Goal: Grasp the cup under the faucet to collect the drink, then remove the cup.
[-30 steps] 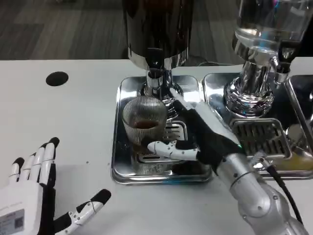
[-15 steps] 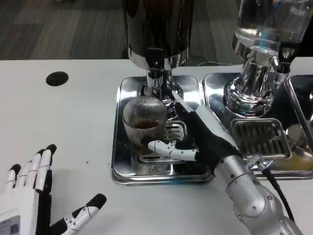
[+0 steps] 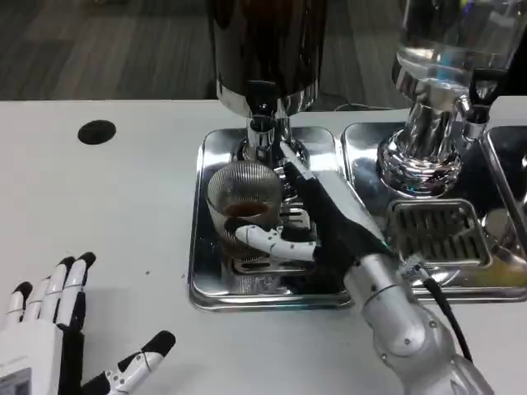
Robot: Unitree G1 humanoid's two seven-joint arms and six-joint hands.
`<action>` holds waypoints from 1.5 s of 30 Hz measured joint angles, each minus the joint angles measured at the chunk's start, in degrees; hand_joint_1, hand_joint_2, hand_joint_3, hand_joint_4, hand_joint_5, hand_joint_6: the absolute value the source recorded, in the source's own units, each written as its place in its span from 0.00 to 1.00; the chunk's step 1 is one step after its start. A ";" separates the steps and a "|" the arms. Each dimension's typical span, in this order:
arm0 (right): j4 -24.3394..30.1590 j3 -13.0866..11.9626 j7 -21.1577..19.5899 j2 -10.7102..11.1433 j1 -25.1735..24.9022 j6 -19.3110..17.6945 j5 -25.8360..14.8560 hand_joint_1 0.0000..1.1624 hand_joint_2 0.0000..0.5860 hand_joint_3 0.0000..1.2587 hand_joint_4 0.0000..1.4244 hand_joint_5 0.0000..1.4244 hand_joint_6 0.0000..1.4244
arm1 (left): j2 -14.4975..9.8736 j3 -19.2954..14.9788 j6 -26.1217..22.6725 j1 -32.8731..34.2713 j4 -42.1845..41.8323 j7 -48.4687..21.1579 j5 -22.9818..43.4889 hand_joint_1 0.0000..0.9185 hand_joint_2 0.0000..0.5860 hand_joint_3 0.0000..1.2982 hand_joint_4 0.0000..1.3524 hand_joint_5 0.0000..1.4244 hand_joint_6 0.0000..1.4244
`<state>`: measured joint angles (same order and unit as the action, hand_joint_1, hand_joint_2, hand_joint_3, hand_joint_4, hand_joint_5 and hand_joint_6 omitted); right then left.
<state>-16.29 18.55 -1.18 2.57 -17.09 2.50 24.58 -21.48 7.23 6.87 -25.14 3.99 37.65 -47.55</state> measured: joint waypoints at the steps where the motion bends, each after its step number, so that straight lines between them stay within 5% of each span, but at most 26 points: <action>1: -0.23 0.01 -0.10 -0.07 -0.25 -0.08 0.00 0.56 0.30 0.00 0.00 0.00 0.02 | 0.00 0.00 0.08 -0.01 0.08 0.03 0.02 0.00 0.18 0.09 0.00 0.08 0.03; 25: -4.89 2.18 -2.24 -0.14 -1.87 -1.99 1.03 0.60 0.29 0.00 0.04 0.00 0.03 | -0.08 -0.10 0.34 -0.01 1.25 0.07 1.84 0.00 0.18 0.10 0.00 0.08 0.03; 45: -6.51 2.14 -5.19 -0.02 -2.06 -3.71 1.21 0.64 0.31 0.22 0.22 0.12 0.09 | -0.07 -0.09 0.34 0.15 1.77 0.07 2.09 0.00 0.19 0.10 0.00 0.08 0.03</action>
<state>-22.80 20.69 -6.37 2.55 -19.15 -1.21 25.78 -21.55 7.14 7.21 -24.99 5.76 37.73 -45.46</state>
